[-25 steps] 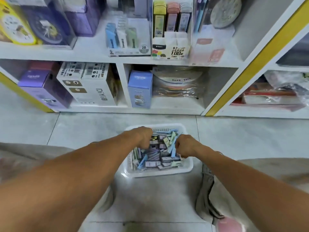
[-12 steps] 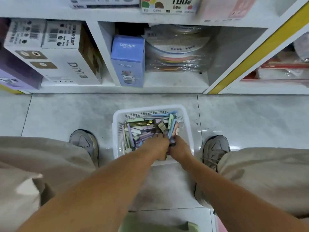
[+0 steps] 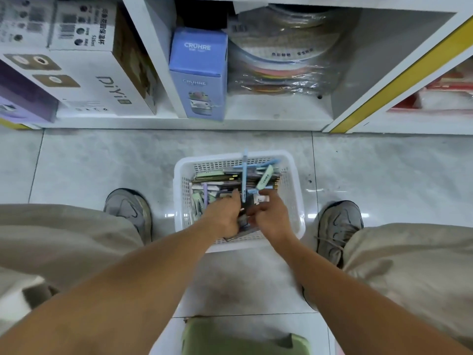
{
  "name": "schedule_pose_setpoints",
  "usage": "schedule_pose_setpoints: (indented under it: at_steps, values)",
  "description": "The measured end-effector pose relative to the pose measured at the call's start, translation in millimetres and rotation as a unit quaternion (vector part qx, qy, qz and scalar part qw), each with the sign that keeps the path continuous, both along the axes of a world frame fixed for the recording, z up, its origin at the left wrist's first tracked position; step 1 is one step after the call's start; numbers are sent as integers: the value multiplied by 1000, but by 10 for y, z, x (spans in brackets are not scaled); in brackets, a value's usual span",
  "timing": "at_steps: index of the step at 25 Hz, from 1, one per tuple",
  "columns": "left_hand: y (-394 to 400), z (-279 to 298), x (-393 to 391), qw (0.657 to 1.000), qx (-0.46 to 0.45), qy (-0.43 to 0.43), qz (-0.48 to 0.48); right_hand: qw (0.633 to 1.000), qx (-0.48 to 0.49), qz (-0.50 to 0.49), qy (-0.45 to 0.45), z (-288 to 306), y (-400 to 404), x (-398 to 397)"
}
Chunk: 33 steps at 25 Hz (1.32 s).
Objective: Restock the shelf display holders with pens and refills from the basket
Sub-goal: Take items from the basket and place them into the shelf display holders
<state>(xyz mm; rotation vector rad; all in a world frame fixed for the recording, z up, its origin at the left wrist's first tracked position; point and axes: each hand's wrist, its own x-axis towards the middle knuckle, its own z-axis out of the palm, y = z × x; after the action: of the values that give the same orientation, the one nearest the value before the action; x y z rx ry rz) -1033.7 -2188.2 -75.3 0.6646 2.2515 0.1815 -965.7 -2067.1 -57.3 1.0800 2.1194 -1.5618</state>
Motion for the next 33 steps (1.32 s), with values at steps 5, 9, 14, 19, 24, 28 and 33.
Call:
schedule_pose_setpoints:
  at_steps: [5, 9, 14, 19, 24, 28, 33]
  values:
    - [-242, 161, -169, 999, 28, 37, -2, 999, 47, -7, -24, 3, 122, -7]
    - [-390, 220, -201, 983, 13, 178, -29, 995, 91, 20, -20, 17, 117, -33]
    - [-293, 85, -127, 976, -28, 218, -11, 989, 136, 56, -30, -25, 83, -26]
    - [-245, -66, 11, 973, -90, 213, -23, 974, 204, 88, -39, -107, 105, 30]
    - [-71, -121, 16, 976, -56, 211, -13, 970, 215, 95, -61, -197, 121, 72]
    - [27, -149, -95, 990, -65, 121, 12, 974, 194, 95, -72, -249, 105, 154]
    - [7, -84, -314, 997, 5, 71, 0, 977, 186, 84, -60, -236, 148, 142]
